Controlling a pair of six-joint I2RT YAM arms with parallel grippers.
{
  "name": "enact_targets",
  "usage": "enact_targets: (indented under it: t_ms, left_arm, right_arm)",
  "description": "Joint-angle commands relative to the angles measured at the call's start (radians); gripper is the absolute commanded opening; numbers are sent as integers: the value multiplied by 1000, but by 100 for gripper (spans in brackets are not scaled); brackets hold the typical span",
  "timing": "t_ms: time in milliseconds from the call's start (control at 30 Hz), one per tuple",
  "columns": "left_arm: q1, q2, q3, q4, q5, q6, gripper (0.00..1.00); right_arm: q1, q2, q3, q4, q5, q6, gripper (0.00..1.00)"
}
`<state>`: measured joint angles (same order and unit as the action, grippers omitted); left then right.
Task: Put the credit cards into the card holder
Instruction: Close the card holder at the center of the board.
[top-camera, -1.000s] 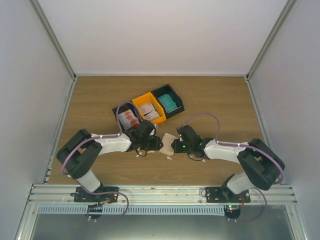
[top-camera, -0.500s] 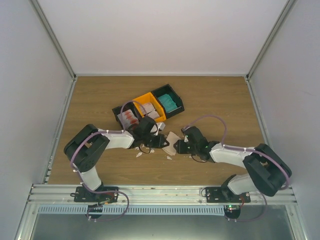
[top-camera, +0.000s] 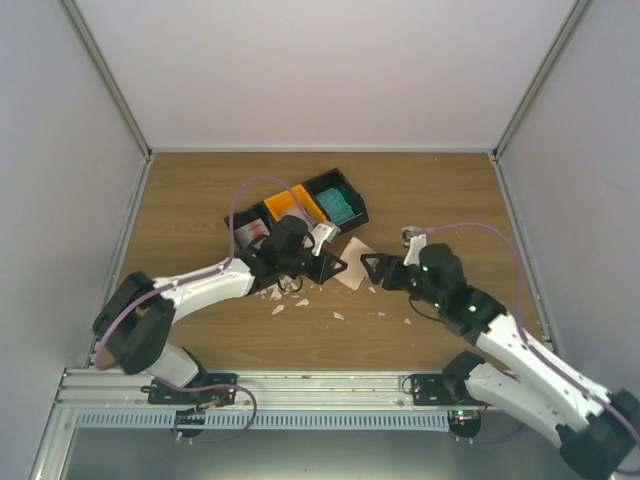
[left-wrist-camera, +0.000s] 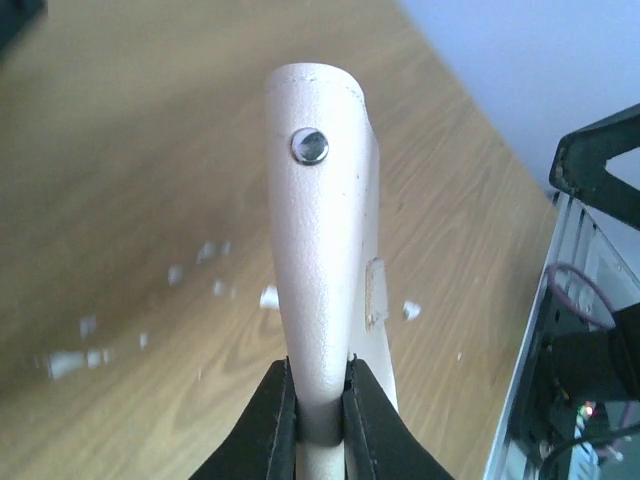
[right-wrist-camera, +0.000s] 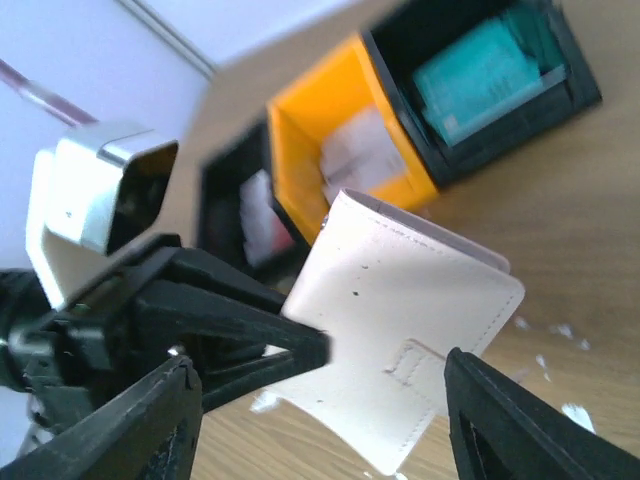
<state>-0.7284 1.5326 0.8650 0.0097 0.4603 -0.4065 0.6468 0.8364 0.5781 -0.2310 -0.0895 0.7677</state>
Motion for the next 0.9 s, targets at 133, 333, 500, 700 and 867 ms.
enact_targets:
  t_ms: [133, 333, 500, 700, 867]
  left_arm:
    - [-90, -177, 108, 116, -324, 387, 0]
    - [-141, -307, -3, 366, -320, 821, 0]
    - [-145, -361, -92, 552, -253, 1158, 0]
    - [-152, -337, -161, 723, -260, 1545, 0]
    - [-152, -308, -149, 798, -272, 1649, 0]
  right_arm:
    - [-7, -202, 205, -196, 25, 165, 83]
    - [-8, -275, 247, -124, -60, 357, 89]
    - [-7, -259, 274, -97, -149, 509, 88]
    - [-7, -211, 278, -37, -220, 596, 87]
    - [-7, -179, 260, -30, -226, 621, 81]
